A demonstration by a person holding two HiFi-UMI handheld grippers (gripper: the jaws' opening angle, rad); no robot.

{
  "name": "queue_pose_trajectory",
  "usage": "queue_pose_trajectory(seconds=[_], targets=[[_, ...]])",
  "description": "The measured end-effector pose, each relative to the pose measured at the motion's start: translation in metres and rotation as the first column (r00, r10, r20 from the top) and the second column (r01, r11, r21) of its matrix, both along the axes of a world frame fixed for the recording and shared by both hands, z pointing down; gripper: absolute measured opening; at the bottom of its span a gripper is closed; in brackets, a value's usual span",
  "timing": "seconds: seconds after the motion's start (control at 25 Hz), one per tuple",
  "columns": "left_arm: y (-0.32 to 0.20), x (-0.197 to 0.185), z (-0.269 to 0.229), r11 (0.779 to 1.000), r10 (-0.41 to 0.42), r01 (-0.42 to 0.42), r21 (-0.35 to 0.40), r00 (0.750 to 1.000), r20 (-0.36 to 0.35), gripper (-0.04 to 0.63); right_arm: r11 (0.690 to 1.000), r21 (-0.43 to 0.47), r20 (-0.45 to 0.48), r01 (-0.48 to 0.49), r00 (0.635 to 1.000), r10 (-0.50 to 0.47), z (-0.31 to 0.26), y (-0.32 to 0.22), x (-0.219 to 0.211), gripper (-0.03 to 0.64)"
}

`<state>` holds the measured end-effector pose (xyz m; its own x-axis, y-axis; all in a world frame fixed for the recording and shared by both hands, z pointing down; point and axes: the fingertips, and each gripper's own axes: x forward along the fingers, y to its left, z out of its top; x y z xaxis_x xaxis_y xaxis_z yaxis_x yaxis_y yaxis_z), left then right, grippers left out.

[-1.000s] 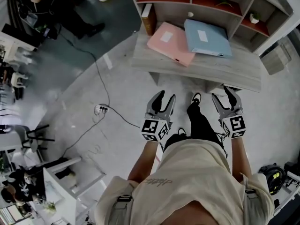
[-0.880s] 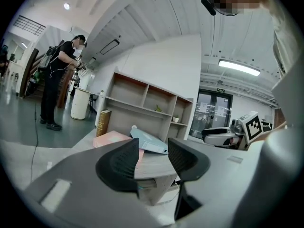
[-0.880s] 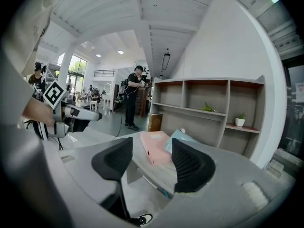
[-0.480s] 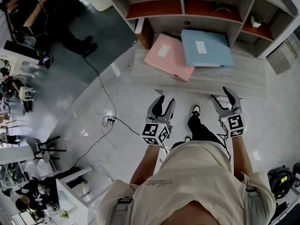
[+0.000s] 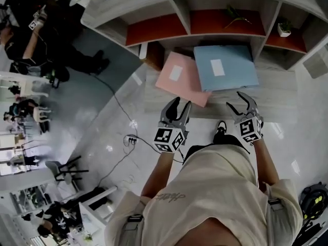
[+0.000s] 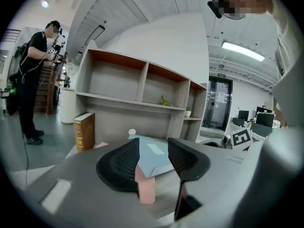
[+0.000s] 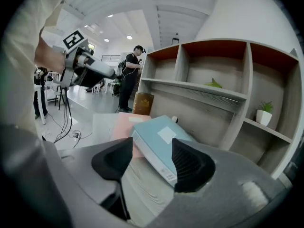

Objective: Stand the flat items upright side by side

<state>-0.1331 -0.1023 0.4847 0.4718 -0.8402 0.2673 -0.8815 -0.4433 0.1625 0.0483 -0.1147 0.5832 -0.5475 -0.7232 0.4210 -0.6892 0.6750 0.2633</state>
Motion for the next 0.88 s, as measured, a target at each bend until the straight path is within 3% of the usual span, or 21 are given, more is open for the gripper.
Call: queue_pose_trajectory(seconds=[0.2, 0.56, 0.88], targets=[[-0.026, 0.002, -0.002, 1.000, -0.026, 0.026, -0.011, 1.000, -0.017, 0.204, 0.999, -0.044, -0.038, 0.033, 0.999, -0.034, 0.025, -0.026, -0.008, 0.261], [-0.036, -0.003, 0.024, 0.994, -0.045, 0.042, -0.096, 0.999, -0.028, 0.202, 0.995, -0.037, -0.248, 0.090, 0.964, -0.096, 0.069, -0.048, -0.020, 0.278], [-0.038, -0.003, 0.025, 0.993, -0.035, 0.033, -0.109, 0.999, -0.014, 0.201, 0.996, 0.071, -0.469, 0.055, 0.883, -0.015, 0.099, -0.064, -0.012, 0.285]])
